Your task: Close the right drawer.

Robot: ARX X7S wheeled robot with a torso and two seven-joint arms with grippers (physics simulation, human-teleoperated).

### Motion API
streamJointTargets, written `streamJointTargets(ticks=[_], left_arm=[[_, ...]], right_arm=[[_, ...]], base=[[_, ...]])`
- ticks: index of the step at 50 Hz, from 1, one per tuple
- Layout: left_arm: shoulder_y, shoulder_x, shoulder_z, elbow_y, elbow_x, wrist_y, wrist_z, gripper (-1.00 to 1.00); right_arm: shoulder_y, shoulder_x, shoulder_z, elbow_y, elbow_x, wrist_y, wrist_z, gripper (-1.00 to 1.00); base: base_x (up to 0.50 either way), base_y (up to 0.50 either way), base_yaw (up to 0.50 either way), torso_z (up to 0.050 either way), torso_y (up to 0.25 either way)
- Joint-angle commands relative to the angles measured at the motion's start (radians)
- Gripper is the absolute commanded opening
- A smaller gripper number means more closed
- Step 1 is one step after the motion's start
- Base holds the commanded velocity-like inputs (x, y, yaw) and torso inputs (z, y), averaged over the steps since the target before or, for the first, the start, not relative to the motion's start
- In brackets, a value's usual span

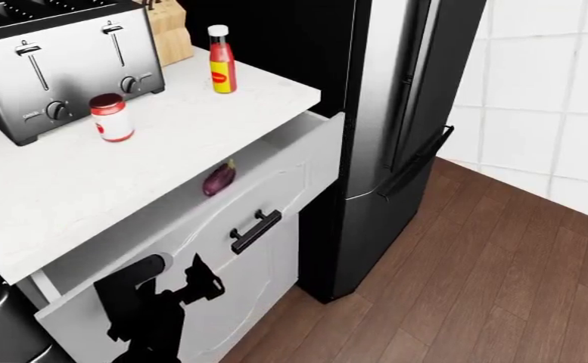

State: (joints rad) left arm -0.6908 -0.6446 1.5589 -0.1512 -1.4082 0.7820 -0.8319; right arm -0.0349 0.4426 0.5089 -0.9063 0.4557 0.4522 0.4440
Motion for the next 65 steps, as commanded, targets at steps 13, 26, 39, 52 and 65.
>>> streamJointTargets(ticks=[13, 26, 39, 52, 65], left_arm=[[0.003, -0.06, -0.051, -0.056, -0.063, 0.008, -0.035, 1.0], [-0.01, -0.066, -0.05, -0.095, -0.062, -0.026, -0.001, 1.0], [-0.017, -0.052, -0.05, -0.155, -0.074, -0.062, 0.057, 1.0], [-0.029, -0.046, -0.052, -0.192, -0.075, -0.088, 0.074, 1.0], [-0.016, -0.021, -0.064, -0.277, -0.094, -0.098, 0.12, 1.0]], right_arm=[[0.004, 0.01, -0.025, 0.005, -0.01, 0.007, 0.012, 1.0], [0.01, 0.018, -0.033, -0.003, -0.006, 0.02, 0.022, 1.0], [0.003, 0.016, -0.04, 0.024, -0.018, -0.01, 0.011, 1.0], [0.007, 0.023, -0.045, 0.005, -0.007, 0.013, 0.026, 1.0], [0.01, 0.027, -0.057, 0.015, -0.011, 0.01, 0.028, 1.0]], base=[[0.0, 0.0, 0.0, 0.0, 0.0], [0.0, 0.0, 0.0, 0.0, 0.0], [0.0, 0.0, 0.0, 0.0, 0.0], [0.0, 0.0, 0.0, 0.0, 0.0], [0.0, 0.0, 0.0, 0.0, 0.0]])
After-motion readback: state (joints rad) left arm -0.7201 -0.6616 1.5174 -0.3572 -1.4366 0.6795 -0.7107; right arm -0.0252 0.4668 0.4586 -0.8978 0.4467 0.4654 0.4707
